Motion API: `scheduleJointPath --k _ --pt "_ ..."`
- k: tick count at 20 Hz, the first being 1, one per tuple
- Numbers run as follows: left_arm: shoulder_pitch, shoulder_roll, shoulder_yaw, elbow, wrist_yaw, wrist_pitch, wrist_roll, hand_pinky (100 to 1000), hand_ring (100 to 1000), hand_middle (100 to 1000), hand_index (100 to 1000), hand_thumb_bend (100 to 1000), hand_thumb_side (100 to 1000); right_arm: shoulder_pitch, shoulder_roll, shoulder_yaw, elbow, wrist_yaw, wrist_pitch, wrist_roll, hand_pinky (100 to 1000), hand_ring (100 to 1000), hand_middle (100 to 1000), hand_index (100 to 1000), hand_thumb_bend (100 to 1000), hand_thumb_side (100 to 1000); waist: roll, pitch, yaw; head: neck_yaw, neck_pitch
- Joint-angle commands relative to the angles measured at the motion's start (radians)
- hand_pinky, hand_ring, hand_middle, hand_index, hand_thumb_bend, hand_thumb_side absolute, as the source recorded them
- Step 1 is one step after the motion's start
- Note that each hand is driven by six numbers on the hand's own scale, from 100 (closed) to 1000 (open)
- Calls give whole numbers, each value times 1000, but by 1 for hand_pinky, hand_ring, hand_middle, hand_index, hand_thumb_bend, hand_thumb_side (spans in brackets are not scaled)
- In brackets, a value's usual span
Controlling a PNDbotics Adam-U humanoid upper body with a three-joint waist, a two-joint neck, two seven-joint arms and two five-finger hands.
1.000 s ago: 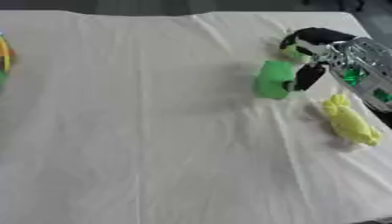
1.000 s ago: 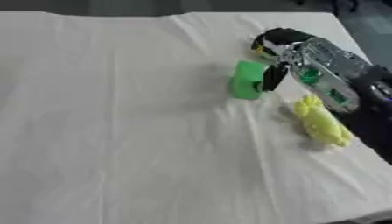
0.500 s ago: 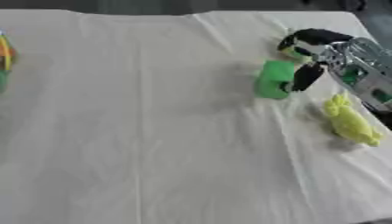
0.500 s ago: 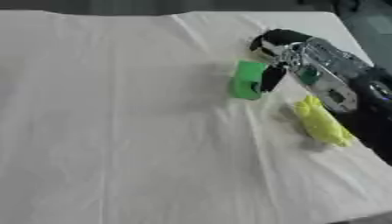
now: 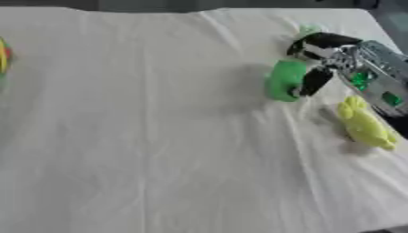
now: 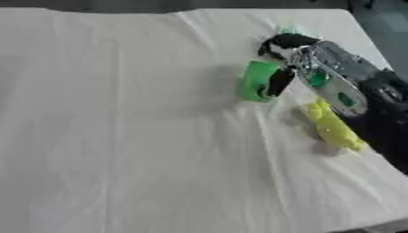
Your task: Pick up the objects with one hand, pass them to the other hand, and then place them into the box on the other side of the table.
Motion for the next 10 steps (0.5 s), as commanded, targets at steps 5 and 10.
scheduleJointPath --k 5,10 --pt "-18 12 2 -23 4 -1 -4 631 729 801 748 195 827 -14 -21 -22 10 -6 284 280 914 895 879 886 451 138 5 -12 3 -7 -20" --pt "-19 12 1 -23 4 0 -6 632 729 802 748 195 827 -13 -20 -23 16 -13 284 280 913 890 869 885 455 144 6 -10 3 -8 -19"
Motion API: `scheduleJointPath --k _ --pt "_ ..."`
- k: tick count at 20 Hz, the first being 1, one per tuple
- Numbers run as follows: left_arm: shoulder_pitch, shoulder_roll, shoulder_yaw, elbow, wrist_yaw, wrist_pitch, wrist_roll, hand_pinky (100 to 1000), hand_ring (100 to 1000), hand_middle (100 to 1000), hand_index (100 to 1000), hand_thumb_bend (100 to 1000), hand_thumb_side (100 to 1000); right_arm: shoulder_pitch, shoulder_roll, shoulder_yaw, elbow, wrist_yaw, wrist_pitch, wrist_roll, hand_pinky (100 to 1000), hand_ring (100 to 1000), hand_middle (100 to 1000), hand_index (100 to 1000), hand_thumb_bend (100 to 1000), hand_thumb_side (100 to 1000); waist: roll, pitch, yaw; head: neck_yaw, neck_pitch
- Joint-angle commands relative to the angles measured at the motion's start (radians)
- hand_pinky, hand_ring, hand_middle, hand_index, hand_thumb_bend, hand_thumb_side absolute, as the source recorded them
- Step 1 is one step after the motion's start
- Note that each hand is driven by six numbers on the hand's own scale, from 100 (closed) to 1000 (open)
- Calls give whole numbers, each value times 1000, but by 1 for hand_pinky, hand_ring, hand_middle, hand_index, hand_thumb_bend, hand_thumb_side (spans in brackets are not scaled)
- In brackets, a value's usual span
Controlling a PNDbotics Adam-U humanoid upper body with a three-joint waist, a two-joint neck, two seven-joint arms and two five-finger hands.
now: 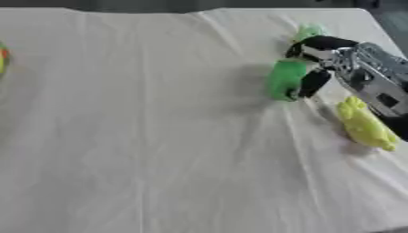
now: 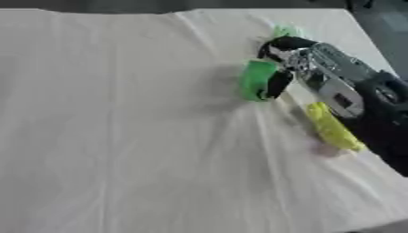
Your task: Pick up the objects with one hand, pass them to the other hand, and then place them into the box on the other side of the table.
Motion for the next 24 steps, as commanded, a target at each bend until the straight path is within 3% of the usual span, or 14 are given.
scheduleJointPath --k 1,14,24 --pt "-15 12 0 -19 4 -2 -4 632 729 802 748 195 828 -13 -20 -18 7 -5 284 280 913 889 869 885 454 143 2 -17 0 -3 -12" --pt "-15 11 -3 -18 6 -2 -8 634 730 802 748 195 828 -9 -20 -23 43 -20 284 280 910 875 847 879 462 156 4 -17 1 -11 -12" --pt "-17 10 -4 -18 6 -1 -12 636 731 803 747 195 828 -12 -14 -31 44 -7 284 280 904 845 747 823 453 148 3 -17 2 -15 -12"
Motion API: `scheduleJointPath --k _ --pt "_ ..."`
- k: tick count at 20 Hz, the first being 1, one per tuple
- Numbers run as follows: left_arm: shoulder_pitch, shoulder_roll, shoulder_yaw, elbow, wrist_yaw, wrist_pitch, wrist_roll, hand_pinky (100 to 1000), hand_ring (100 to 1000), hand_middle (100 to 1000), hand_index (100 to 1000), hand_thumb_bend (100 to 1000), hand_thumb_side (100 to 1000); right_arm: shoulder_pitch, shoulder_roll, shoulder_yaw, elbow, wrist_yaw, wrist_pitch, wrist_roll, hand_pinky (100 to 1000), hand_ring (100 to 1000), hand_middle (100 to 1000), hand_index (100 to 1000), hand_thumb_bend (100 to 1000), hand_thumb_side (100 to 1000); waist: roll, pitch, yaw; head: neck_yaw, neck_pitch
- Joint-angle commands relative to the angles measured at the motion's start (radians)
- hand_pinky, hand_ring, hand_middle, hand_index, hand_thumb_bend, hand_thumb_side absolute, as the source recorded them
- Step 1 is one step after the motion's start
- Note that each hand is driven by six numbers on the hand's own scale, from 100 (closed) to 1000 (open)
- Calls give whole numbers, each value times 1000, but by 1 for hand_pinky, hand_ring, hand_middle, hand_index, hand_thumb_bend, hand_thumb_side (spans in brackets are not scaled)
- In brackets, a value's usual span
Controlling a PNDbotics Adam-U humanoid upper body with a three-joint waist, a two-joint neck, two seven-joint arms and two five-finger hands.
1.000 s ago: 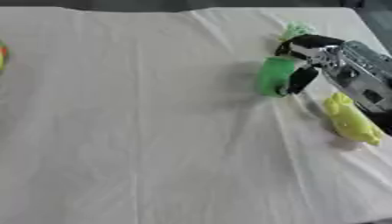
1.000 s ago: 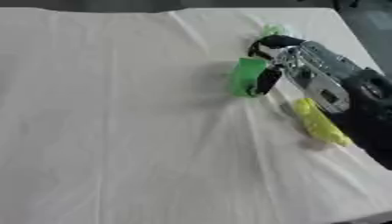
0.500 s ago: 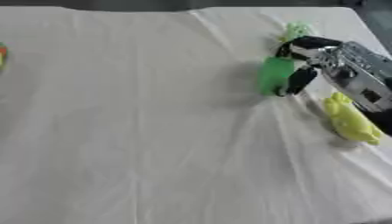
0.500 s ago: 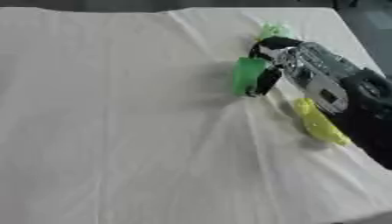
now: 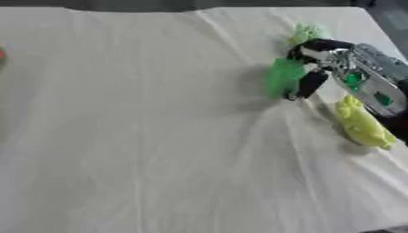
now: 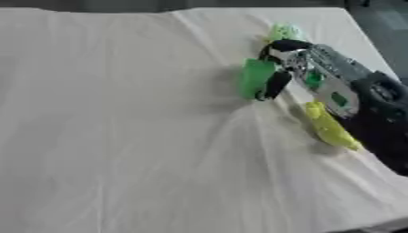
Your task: Pick up the objects with one hand, pass them to the other hand, and then place them into the box on the other side of the table.
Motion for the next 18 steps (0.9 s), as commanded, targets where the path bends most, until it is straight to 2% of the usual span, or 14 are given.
scheduleJointPath --k 1,7,18 --pt "-13 10 1 -17 5 -1 -4 636 731 803 746 194 828 -13 -22 -25 -3 13 284 280 903 837 728 802 452 143 3 -19 0 -5 -11" --pt "-11 10 1 -16 4 -1 -5 636 732 804 746 195 826 -12 -23 -34 -12 32 284 280 890 805 632 722 435 100 2 -23 -2 -7 -6" --pt "-5 10 3 -14 6 -4 -2 637 733 805 746 196 823 -2 -27 -51 -33 76 284 280 863 751 528 621 408 100 -1 -37 -7 -8 2"
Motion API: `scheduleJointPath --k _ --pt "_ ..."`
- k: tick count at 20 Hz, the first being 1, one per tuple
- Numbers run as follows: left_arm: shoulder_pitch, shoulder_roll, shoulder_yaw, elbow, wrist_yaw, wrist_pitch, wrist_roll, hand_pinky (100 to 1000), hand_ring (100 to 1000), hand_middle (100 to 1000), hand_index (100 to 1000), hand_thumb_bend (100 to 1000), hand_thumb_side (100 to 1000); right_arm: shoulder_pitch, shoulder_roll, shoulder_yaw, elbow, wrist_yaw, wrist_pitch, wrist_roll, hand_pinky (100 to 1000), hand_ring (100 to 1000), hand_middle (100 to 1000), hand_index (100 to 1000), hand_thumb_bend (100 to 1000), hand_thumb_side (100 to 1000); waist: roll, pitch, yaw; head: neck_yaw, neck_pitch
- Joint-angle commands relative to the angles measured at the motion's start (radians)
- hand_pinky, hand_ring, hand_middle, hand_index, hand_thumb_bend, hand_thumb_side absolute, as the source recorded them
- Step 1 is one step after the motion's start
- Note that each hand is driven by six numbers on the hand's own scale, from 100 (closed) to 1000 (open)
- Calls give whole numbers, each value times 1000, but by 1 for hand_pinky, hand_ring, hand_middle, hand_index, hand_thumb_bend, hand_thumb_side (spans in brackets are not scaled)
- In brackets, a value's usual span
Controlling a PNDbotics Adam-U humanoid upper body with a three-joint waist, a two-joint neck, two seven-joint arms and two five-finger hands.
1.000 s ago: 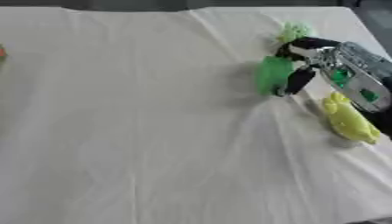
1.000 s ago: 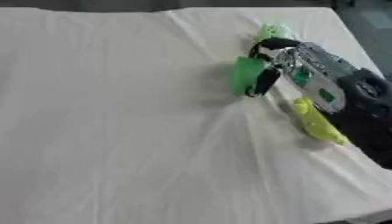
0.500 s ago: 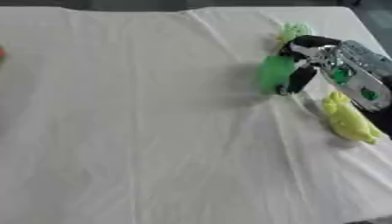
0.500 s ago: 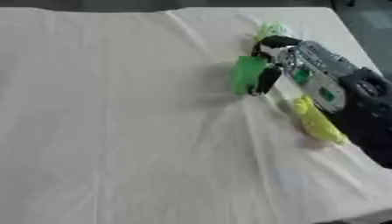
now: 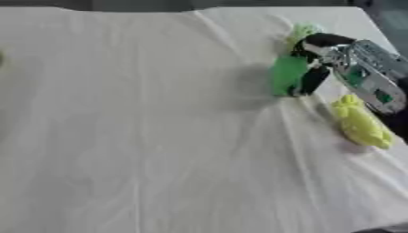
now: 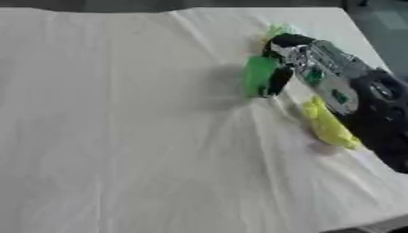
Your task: Pick up the objects with one hand, pass them to the other hand, and then place them into the box on the other side of the table.
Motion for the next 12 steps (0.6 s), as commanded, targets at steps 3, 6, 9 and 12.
scheduleJointPath --k 3,6,9,12 --pt "-3 12 5 -13 5 -5 1 638 733 805 746 196 822 -2 -28 -34 -41 37 284 280 849 734 507 590 402 100 0 -35 -7 3 3" --pt "0 13 9 -13 4 -7 5 638 734 806 747 197 820 4 -28 -55 -80 64 284 280 842 719 495 582 399 100 0 -39 -12 9 5" --pt "4 14 14 -13 5 -9 14 638 734 806 748 198 817 18 -26 -91 -134 93 284 274 826 700 486 574 376 100 -1 -43 -16 16 11" --pt "8 15 17 -13 5 -10 23 638 734 806 748 199 816 43 -28 -124 -193 118 284 273 823 695 484 572 375 100 -3 -49 -21 22 12"
